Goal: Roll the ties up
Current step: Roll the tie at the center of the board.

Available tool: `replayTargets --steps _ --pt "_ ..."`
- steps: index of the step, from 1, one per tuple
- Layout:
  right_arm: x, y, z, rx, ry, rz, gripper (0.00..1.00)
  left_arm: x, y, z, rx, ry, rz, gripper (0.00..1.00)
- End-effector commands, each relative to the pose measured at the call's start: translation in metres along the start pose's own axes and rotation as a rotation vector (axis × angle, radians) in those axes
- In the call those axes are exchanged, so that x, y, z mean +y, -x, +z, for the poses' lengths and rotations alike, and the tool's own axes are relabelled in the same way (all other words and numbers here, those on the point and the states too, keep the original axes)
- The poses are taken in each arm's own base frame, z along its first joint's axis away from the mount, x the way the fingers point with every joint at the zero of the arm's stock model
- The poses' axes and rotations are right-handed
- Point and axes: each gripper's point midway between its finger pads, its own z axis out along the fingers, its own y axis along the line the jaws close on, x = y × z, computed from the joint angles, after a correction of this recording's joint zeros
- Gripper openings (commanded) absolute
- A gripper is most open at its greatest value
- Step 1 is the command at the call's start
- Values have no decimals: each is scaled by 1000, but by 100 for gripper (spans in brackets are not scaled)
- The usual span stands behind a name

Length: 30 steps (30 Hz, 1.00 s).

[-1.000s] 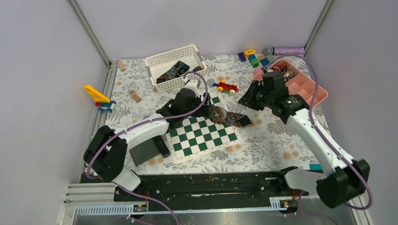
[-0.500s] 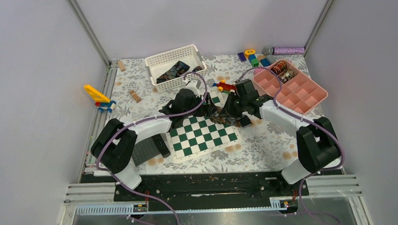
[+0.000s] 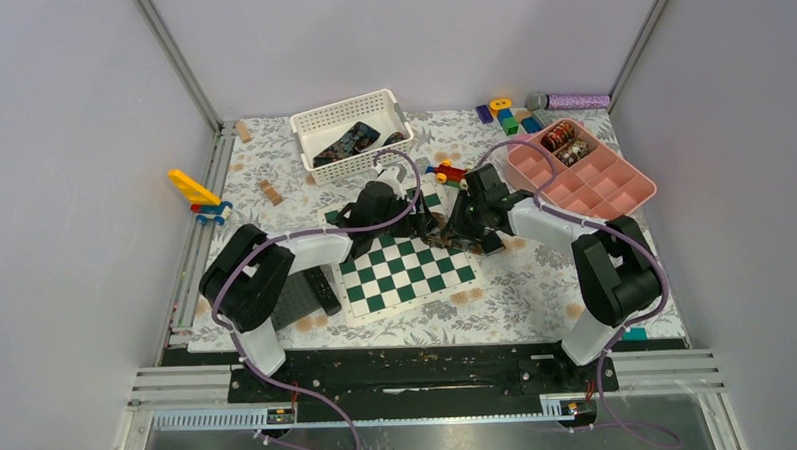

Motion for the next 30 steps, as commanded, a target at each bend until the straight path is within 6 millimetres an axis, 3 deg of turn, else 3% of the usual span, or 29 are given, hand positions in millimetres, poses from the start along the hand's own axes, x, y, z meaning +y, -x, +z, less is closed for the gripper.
replayTargets --steps 1,13,30 --pt "2 16 2 -60 -28 -3 27 -11 15 4 -41 -56 -1 80" --pt "-14 13 4 -68 -96 0 25 -9 7 18 -4 -68 -6 77" --pt "-22 6 5 -54 -110 24 25 -16 1 27 15 -120 -50 75"
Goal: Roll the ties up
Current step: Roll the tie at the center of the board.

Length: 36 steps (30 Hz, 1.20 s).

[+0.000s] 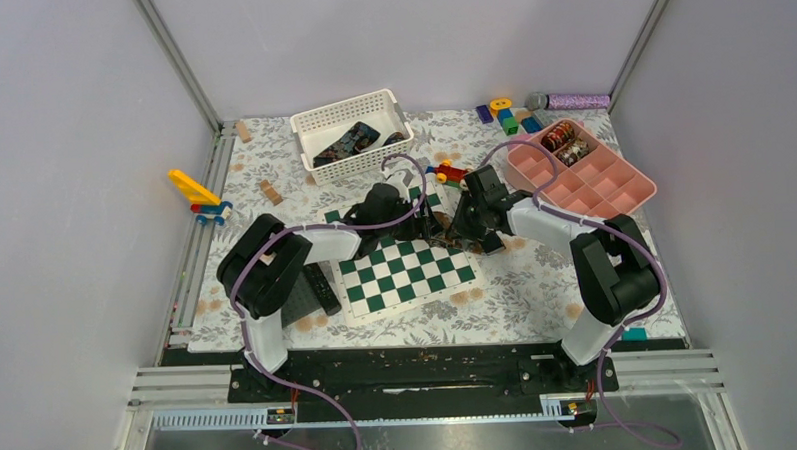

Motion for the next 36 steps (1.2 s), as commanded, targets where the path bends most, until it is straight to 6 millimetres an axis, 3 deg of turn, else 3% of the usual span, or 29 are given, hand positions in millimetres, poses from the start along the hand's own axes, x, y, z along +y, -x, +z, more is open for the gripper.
replayTargets --steps 1,14,22,26,36 --pt "-8 -1 1 -12 -39 15 25 -21 22 3 -58 -87 -3 74" --pt "-4 -2 -2 -17 6 34 25 -22 11 9 -36 -125 -31 68" --pt "24 16 -32 -94 121 15 30 -18 8 10 -32 -117 -34 66" --pt "26 22 -42 -127 125 11 31 -18 8 10 -30 -117 -34 66" --pt "4 14 -19 -92 55 15 26 -20 10 8 -34 -119 -28 66"
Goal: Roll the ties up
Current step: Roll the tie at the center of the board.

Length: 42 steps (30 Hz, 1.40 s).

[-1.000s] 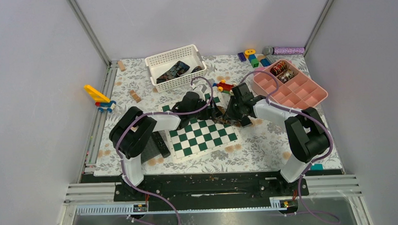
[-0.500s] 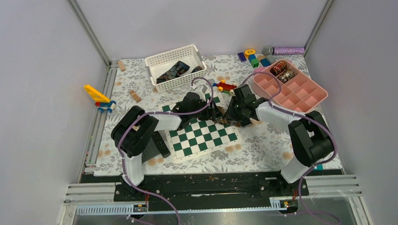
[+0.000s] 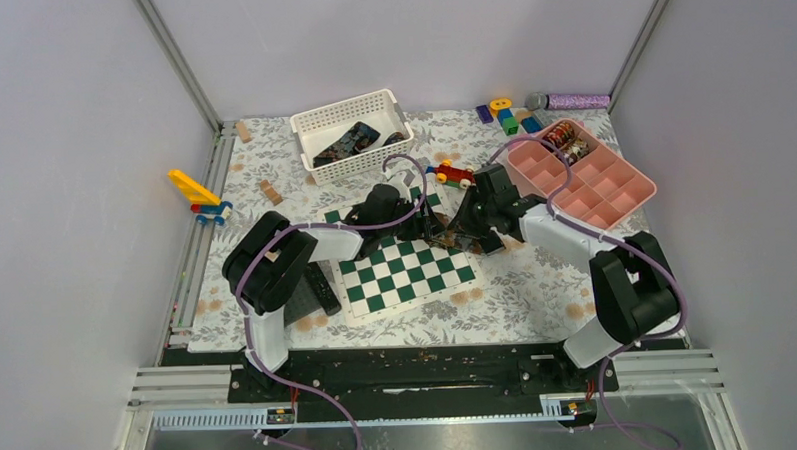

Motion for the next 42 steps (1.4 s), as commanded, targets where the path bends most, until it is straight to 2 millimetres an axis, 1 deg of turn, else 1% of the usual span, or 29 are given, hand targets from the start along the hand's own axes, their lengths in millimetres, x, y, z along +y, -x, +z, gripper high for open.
replayTargets --steps 1,7,12,23,29,32,35,36,39,41,42 --pt "-10 1 13 -4 -25 -5 26 -12 12 1 -36 -54 14 66" --pt "-23 -4 26 10 -65 -19 25 -10 12 1 -34 -45 17 66" --pt "-27 -7 33 25 -79 -26 25 -11 13 0 -33 -45 24 66" --pt "-36 -8 34 28 -87 16 24 -13 8 2 -24 -67 20 65" --pt "-37 -10 35 34 -75 45 24 -15 3 6 -10 -85 15 64" --pt "-32 -9 33 32 -44 41 25 -13 1 6 -8 -79 13 64" --pt "-25 -4 27 10 -7 7 29 -12 1 2 -15 -71 10 64" --pt "-20 1 21 -9 10 -13 31 -12 3 0 -23 -63 10 64" --pt "-15 15 4 -55 7 -87 39 -15 17 -12 -63 -48 4 66" --pt "-11 26 -8 -82 5 -143 45 -20 27 -21 -89 -44 7 68" --pt "-9 32 -14 -99 8 -177 53 -23 31 -24 -99 -43 11 69"
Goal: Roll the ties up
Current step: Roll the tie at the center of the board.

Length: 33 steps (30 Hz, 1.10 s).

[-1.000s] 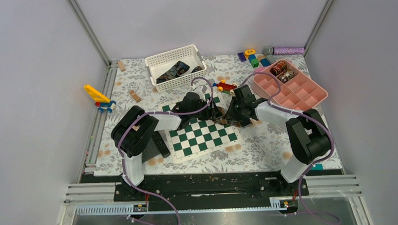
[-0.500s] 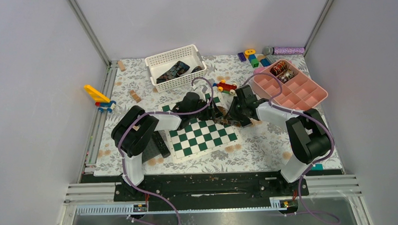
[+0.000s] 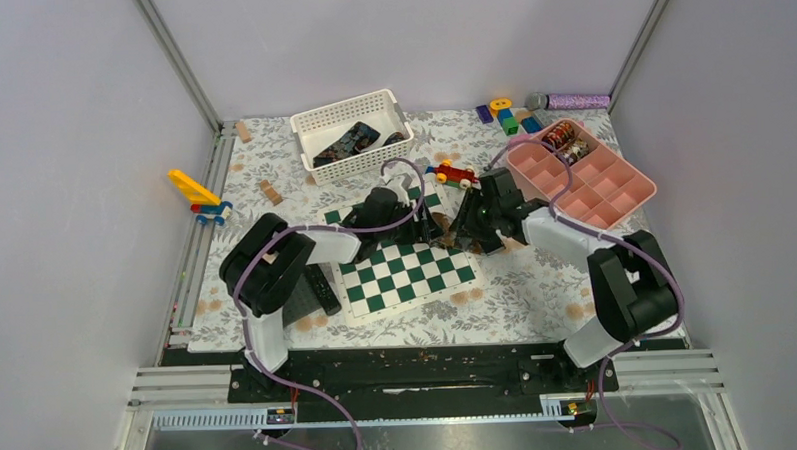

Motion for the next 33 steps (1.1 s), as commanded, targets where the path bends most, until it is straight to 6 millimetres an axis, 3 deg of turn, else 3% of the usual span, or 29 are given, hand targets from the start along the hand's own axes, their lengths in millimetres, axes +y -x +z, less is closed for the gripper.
replayTargets --steps 1,4,8,13,18,24,27,33 --pt "16 42 -36 -132 22 -177 59 -32 45 -27 -129 -44 32 70" --pt "24 55 -48 -143 38 -314 71 -37 56 -40 -158 -32 34 72" --pt "38 64 -51 -88 63 -471 79 -34 71 -65 -206 12 18 73" --pt "63 45 -34 67 231 -636 99 -16 95 -114 -273 110 -20 75" --pt "66 46 -16 69 202 -891 99 -3 109 -159 -318 180 -10 77" --pt "60 26 3 162 260 -1079 99 3 119 -197 -374 221 2 79" --pt "57 24 11 163 207 -1167 100 7 121 -206 -391 234 4 80" --pt "55 25 17 173 154 -1274 100 11 116 -204 -380 231 -12 80"
